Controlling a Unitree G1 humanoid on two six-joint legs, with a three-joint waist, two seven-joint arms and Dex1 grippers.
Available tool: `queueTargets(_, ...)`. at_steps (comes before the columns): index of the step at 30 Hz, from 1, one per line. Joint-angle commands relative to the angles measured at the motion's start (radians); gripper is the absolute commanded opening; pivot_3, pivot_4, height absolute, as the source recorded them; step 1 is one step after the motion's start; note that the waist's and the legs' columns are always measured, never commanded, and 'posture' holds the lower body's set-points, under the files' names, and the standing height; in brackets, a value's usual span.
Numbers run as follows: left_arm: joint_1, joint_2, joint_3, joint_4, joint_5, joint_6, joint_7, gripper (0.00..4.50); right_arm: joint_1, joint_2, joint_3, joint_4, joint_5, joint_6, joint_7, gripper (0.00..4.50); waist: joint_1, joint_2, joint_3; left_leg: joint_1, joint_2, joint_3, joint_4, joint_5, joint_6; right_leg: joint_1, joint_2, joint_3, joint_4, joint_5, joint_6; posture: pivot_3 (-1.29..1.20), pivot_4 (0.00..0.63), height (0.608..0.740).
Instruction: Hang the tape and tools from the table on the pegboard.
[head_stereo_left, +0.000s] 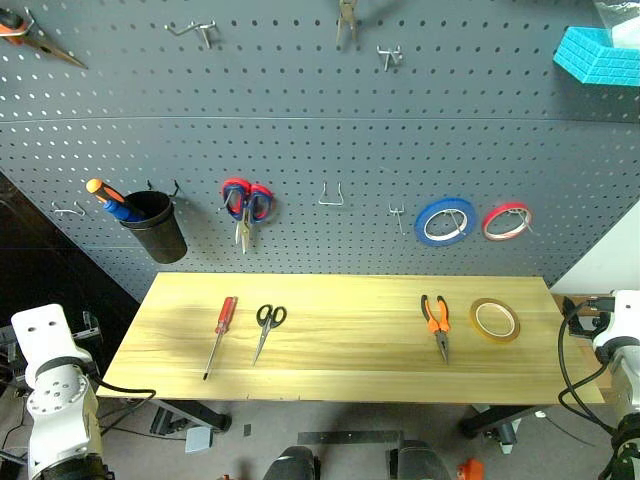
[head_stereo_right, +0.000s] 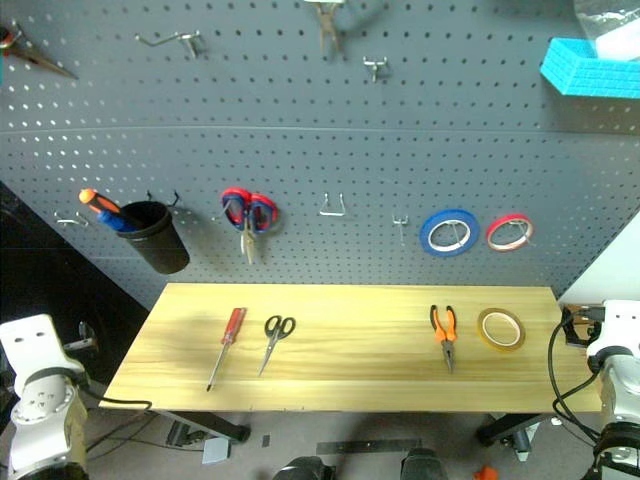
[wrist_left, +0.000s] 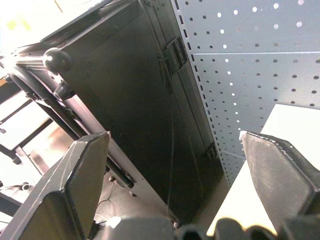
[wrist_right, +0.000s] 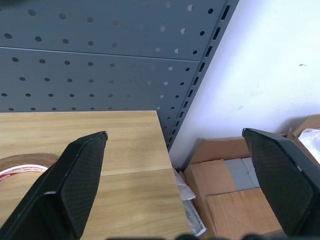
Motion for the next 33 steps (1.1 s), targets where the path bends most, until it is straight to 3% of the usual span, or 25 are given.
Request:
queueTargets(1, 0.005, 0.030, -0.004, -0.027, 0.023, -0.038, 0.001, 4.48, -0.016, -0.027, -0.021, -0.010, 0.016, -0.013, 0.005, 4.50, 0.000, 0.000, 0.000, 0.000, 0.000, 0.000, 0.000, 0.000, 0.000, 0.000, 0.000, 0.000, 0.000, 0.000, 0.000, 0.00, 0.060, 0.740)
queueTargets(13, 0.014, -0.002, 0.022, -0.081, -0.038, -0.036, -0.010, 4.48, 0.001, -0.019, -0.005, -0.042, 0.007, -0.019, 0.037, 4.50, 0.000, 0.000, 0.000, 0.000, 0.000, 0.000, 0.000, 0.000, 0.000, 0.000, 0.000, 0.000, 0.000, 0.000, 0.000, 0.00, 0.065, 0.740)
queueTargets(17, 0.024, -0.022, 0.011, -0.154, -0.089, 0.039, -0.040, 4.48, 0.034, -0.013, 0.011, -0.102, 0.009, -0.010, 0.083, 4.50, 0.001, 0.000, 0.000, 0.000, 0.000, 0.000, 0.000, 0.000, 0.000, 0.000, 0.000, 0.000, 0.000, 0.000, 0.000, 0.00, 0.080, 0.740)
queueTargets(21, 0.080, -0.028, -0.103, -0.312, -0.065, 0.059, -0.138, 4.48, 0.117, -0.003, 0.032, -0.278, 0.028, 0.047, 0.146, 4.50, 0.002, 0.000, 0.002, -0.001, 0.000, 0.001, 0.000, -0.001, 0.001, 0.000, 0.000, 0.000, 0.000, 0.000, 0.000, -0.01, 0.106, 0.740)
queueTargets(28, 0.097, -0.002, -0.247, -0.418, 0.021, 0.049, -0.220, 4.48, 0.255, 0.018, 0.061, -0.658, 0.054, 0.230, 0.152, 4.50, 0.003, 0.005, 0.028, 0.000, 0.001, 0.001, 0.000, -0.003, 0.005, 0.000, 0.000, 0.001, 0.000, 0.000, 0.000, -0.04, 0.168, 0.740)
queueTargets(33, 0.060, 0.017, -0.365, -0.492, -0.039, 0.065, -0.409, 4.48, 0.302, 0.017, 0.119, -0.870, 0.050, 0.413, 0.155, 4.50, 0.002, 0.006, 0.059, -0.003, 0.001, 0.001, 0.001, -0.003, 0.006, -0.002, 0.000, 0.001, 0.000, 0.000, 0.000, -0.07, 0.206, 0.740)
